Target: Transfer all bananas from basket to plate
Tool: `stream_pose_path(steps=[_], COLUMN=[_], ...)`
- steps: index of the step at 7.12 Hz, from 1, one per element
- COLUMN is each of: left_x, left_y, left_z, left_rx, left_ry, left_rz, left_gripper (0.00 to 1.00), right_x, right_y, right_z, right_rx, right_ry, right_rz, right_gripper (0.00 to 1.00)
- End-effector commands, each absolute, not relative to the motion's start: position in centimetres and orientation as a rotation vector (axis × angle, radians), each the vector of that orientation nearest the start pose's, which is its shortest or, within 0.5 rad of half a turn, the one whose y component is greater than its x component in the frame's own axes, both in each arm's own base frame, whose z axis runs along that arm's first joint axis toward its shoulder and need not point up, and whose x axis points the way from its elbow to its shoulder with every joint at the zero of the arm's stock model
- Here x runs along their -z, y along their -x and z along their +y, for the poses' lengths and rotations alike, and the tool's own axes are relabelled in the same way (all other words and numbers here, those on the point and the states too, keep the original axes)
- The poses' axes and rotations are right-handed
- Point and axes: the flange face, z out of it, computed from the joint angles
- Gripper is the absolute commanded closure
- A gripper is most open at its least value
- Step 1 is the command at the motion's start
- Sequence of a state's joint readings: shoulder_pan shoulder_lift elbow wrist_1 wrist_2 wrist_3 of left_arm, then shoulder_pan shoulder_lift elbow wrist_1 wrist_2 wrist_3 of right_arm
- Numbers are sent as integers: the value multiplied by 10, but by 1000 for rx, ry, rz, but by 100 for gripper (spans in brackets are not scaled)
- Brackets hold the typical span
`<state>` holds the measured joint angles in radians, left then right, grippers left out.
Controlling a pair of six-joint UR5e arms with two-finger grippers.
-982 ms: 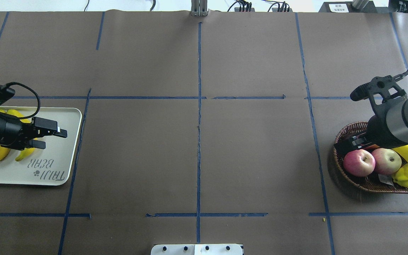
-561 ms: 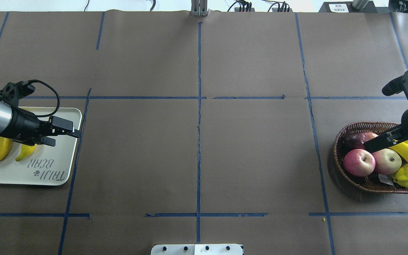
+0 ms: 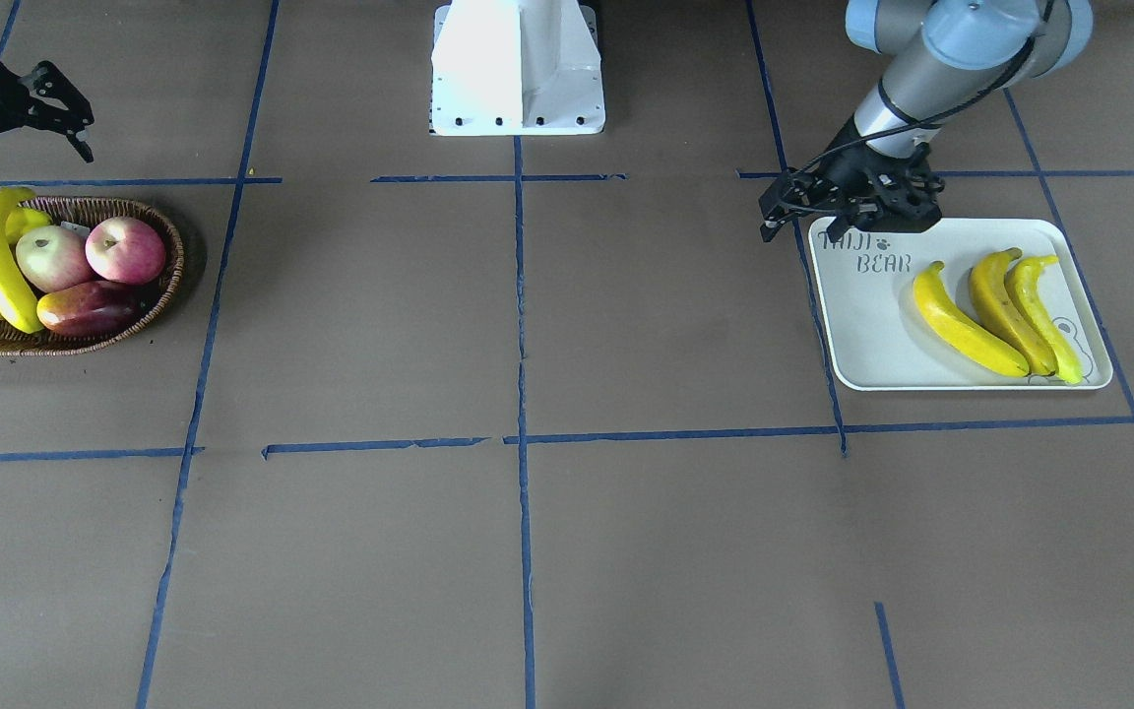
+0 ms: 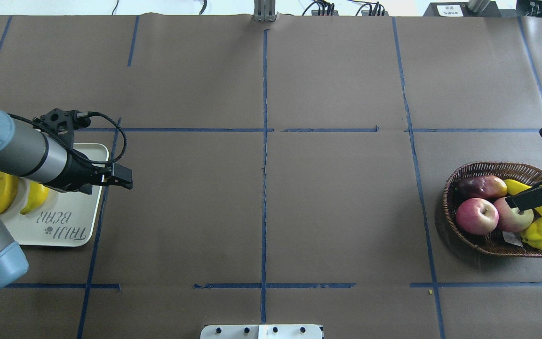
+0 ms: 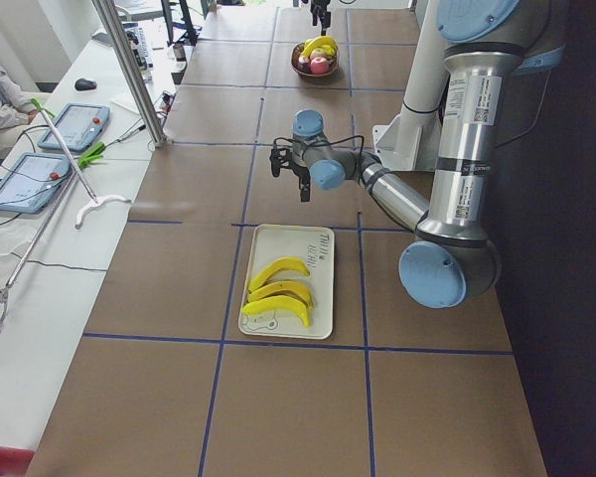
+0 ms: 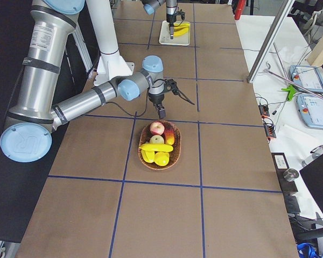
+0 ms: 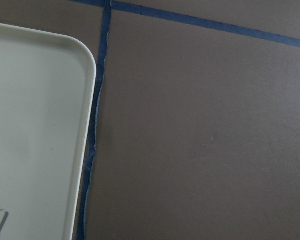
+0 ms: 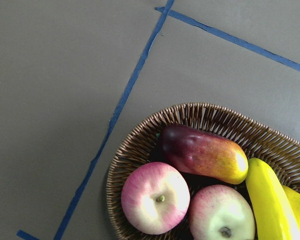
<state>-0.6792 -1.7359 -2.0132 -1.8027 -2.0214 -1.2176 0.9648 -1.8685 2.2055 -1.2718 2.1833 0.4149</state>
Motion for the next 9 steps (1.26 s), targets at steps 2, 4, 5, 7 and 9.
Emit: stream_pose_path(steps=[2,4,5,7,9], left_x=[-314,-314,-314,-313,-315], left_y=[-374,-374,-374,-374,-374], left_z=[-399,-399,-399,-399,-399], left_rx=[110,110,110,115,116], left_ry=[-46,-46,-45,-44,-41], left_rz=[880,881,879,882,878], left_gripper=[0,0,0,0,0], right_x=[-541,-586,-605,-606,-615], right_y=[113,108,107,109,110], right_z=[-339,-340,-339,-340,-338], right_rx=[286,209,171,89,99], right_ry=[-223,-172,-166,-172,-160], right_rz=[-874,-865,-874,-914,-910], right_gripper=[1,1,1,1,5])
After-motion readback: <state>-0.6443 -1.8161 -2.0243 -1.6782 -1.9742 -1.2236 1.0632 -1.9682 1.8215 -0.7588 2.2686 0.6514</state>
